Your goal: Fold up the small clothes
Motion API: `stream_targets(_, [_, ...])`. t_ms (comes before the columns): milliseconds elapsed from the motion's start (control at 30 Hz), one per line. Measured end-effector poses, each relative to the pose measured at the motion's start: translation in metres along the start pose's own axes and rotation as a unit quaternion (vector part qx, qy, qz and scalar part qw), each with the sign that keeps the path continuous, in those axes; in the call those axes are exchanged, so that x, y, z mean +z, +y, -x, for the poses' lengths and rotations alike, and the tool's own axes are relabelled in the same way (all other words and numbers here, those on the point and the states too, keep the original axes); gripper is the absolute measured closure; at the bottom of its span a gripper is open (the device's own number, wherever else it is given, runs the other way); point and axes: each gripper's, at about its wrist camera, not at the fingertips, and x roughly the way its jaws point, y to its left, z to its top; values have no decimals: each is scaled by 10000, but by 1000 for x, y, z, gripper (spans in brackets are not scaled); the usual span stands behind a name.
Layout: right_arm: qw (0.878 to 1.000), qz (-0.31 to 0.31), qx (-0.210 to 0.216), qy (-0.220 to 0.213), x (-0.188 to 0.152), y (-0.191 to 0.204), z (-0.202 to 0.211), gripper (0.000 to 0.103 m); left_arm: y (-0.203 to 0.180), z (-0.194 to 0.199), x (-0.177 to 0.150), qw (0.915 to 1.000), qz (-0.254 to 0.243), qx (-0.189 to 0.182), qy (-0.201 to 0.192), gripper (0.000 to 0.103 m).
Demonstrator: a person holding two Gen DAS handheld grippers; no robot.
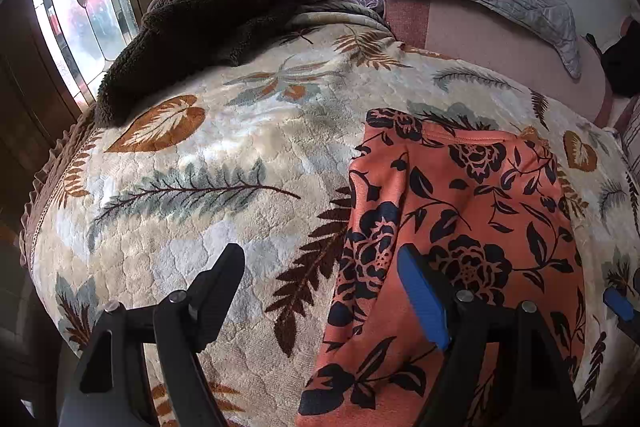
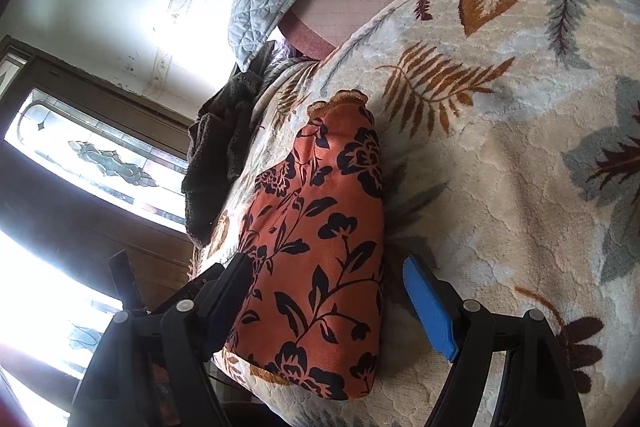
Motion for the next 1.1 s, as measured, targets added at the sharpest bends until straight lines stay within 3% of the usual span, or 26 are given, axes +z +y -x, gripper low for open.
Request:
stream_targets(367, [9998, 166, 29, 48, -3, 9, -11, 22, 6, 12, 0, 9989, -138, 283, -356, 24])
stream_targets(1100, [9995, 297, 98, 71, -4, 12, -11, 22, -6, 25, 1, 9980, -236, 38, -590, 24])
